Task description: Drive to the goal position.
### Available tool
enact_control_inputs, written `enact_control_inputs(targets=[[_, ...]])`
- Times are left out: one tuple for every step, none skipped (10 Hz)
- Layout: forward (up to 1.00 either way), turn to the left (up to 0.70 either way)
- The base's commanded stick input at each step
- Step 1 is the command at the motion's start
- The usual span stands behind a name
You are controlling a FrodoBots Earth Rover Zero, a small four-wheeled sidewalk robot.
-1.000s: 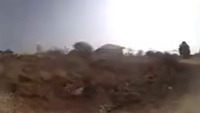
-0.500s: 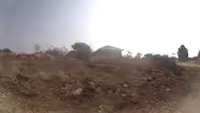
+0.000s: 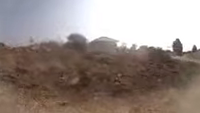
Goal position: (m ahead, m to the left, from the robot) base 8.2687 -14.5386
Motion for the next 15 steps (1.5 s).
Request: enact_control_inputs(targets=[[0.00,-0.28],[0.14,-0.39],[0.33,-0.32],[0.45,-0.27],[0.45,-0.27],[0.45,-0.27],[0.45,-0.27],[0.45,-0.27],[0.45,-0.27],[0.45,-0.27],[0.45,-0.27],[0.45,-0.27],[0.45,-0.27],[0.45,-0.27],[0.45,-0.27]])
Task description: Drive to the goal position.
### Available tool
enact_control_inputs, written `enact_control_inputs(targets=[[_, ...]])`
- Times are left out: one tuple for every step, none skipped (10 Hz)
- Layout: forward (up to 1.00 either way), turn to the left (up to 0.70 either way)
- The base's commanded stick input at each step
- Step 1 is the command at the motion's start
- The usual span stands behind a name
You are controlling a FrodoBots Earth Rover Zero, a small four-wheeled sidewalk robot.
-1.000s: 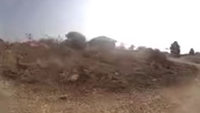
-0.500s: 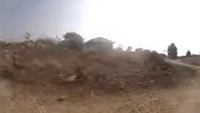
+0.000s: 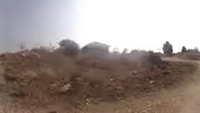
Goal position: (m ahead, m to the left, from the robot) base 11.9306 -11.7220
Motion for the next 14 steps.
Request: enact_control_inputs(targets=[[0.40,-0.29],[0.22,-0.36],[0.04,-0.43],[0.00,0.00],[0.00,0.00],[-0.45,0.27],[-0.45,0.27],[-0.45,0.27],[-0.45,0.27],[-0.45,0.27],[-0.45,0.27],[-0.45,0.27],[-0.45,0.27],[-0.45,0.27]])
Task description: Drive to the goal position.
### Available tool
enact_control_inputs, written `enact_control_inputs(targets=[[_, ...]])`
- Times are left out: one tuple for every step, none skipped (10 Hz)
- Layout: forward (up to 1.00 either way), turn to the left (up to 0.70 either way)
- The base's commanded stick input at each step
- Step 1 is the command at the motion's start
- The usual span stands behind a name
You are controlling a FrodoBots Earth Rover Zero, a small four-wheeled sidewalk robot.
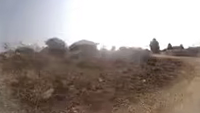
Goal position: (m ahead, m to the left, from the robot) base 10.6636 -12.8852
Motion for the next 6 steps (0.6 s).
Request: enact_control_inputs(targets=[[-0.45,0.27],[-0.45,0.27],[-0.45,0.27],[-0.38,0.24],[-0.20,0.15],[-0.01,0.06]])
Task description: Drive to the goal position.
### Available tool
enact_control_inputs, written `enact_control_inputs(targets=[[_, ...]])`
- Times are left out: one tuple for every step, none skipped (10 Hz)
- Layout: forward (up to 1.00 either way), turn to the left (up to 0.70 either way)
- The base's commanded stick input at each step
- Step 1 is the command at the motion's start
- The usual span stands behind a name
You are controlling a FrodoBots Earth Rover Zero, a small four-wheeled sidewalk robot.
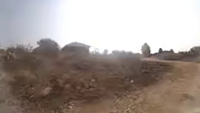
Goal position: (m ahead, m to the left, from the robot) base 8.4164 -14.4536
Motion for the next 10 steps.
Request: enact_control_inputs(targets=[[0.00,-0.10],[0.00,-0.20],[0.00,-0.45],[0.00,-0.45],[0.00,-0.45],[0.00,-0.45],[0.00,-0.45],[0.00,-0.45],[0.00,-0.45],[0.00,-0.45]])
